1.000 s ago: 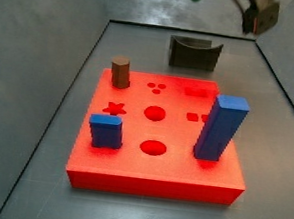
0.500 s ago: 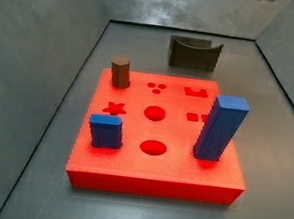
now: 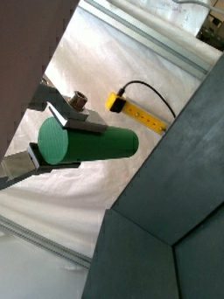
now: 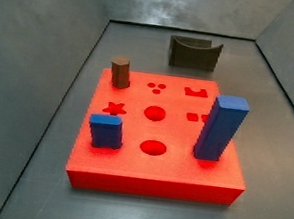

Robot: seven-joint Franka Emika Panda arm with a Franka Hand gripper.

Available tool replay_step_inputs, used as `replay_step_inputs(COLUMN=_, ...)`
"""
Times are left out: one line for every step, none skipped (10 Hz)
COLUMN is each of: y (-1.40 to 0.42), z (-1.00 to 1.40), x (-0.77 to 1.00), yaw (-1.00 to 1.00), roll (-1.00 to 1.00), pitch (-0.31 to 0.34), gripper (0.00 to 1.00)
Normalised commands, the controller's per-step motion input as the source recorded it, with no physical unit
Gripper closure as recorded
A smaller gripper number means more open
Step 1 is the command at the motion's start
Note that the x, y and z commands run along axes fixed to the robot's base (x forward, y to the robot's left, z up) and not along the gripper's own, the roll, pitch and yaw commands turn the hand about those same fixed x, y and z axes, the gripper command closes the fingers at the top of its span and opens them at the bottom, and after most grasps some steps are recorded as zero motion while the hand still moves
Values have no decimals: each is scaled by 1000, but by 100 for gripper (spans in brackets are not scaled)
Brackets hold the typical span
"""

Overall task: Pick up the round object. Move up. Place the round object on the fixture. Regrasp the round object. Move to above the board. Insert the round object.
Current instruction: Move to above the board.

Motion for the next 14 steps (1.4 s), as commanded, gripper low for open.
replay_step_inputs(y=-22, z=336, x=18, yaw=34, roll=-52, pitch=97, gripper=100)
replay_step_inputs(y=-24, z=170, x=19, yaw=42, roll=-54, pitch=115, gripper=100)
replay_step_inputs(y=-1000, z=-23, x=-466, yaw=55, roll=-1000, pitch=-52, gripper=100)
replay_step_inputs(y=-1000, z=-10, x=-468, yaw=59, roll=-1000, pitch=-63, gripper=100)
replay_step_inputs(y=-1000, z=-5, x=-489, yaw=58, roll=-1000, pitch=-77, gripper=100)
replay_step_inputs(y=-1000, z=-17, x=-495, yaw=53, roll=-1000, pitch=-86, gripper=100)
replay_step_inputs(y=-1000, z=-11, x=-510, yaw=52, roll=-1000, pitch=-103, gripper=100)
replay_step_inputs(y=-1000, z=-16, x=-523, yaw=48, roll=-1000, pitch=-116, gripper=100)
replay_step_inputs(y=-1000, z=-25, x=-539, yaw=45, roll=-1000, pitch=-129, gripper=100)
replay_step_inputs(y=-1000, z=-12, x=-555, yaw=42, roll=-1000, pitch=-141, gripper=100)
replay_step_inputs(y=-1000, z=-25, x=-588, yaw=30, roll=-1000, pitch=-161, gripper=100)
replay_step_inputs(y=-630, z=-12, x=-416, yaw=23, roll=-1000, pitch=-184, gripper=100)
replay_step_inputs(y=-441, z=-8, x=-320, yaw=13, roll=-1000, pitch=-189, gripper=100)
replay_step_inputs(y=-229, z=-11, x=-207, yaw=1, roll=-942, pitch=-182, gripper=100)
